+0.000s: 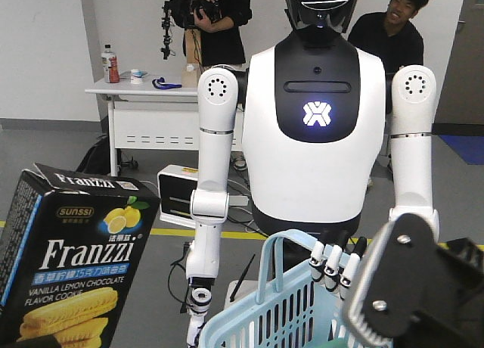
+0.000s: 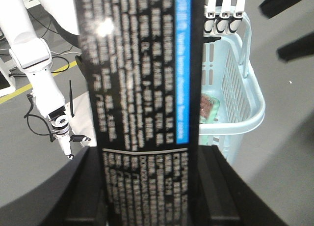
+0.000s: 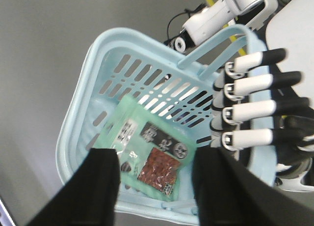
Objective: Pick snacks and fruit into basket
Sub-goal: 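Lower the Franzzi box into the basket and open the left gripper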
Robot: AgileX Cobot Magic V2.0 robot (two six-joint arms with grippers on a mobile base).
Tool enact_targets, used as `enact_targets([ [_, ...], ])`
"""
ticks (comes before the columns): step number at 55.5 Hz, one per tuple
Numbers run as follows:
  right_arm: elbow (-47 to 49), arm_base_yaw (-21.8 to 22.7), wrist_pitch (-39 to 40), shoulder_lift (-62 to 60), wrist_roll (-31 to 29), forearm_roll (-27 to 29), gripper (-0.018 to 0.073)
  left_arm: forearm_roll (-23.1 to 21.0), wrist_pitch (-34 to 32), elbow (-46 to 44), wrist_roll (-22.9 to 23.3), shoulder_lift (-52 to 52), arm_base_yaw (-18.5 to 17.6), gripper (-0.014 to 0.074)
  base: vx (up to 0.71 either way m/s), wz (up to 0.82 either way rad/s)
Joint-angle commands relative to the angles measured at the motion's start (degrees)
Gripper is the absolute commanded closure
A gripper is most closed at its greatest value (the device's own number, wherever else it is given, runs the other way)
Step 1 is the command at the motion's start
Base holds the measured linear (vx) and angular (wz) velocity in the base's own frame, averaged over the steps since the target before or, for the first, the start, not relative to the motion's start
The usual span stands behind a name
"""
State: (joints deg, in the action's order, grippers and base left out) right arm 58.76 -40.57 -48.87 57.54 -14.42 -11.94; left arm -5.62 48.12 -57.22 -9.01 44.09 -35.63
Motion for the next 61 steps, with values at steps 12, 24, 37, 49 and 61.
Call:
enact_targets([
  [12, 1.72, 0.05, 3.08, -17.2, 13.25, -4.82, 0.0572, -0.54, -6.37, -2.09, -0.38, 0.42, -0.23, 0.0556, 0.0, 0.0],
  [24, 1.72, 0.05, -0.4, -26.43, 18.52, -9.25, 0.0568, -5.64, -10.17, -2.29, -10.32, 8.3, -0.29, 0.0556, 0.0, 0.0],
  [37, 1.72, 0.05, -1.47, -26.37, 18.52, -9.42, 0.0568, -17.6, -18.09, -2.29, -19.48, 17.89, -0.29, 0.0556, 0.0, 0.0],
  [49, 1.72, 0.05, -1.52, -26.37, 18.52, -9.19, 0.0568, -30.92, -30.32, -2.29, -20.33, 25.33, -0.29, 0.0556, 0.0, 0.0],
  [61, 1.72, 0.05, -1.52, -26.37, 18.52, -9.19, 0.0568, -50.75, -32.33, -2.29, -19.88, 32.11, -0.29, 0.0556, 0.0, 0.0],
])
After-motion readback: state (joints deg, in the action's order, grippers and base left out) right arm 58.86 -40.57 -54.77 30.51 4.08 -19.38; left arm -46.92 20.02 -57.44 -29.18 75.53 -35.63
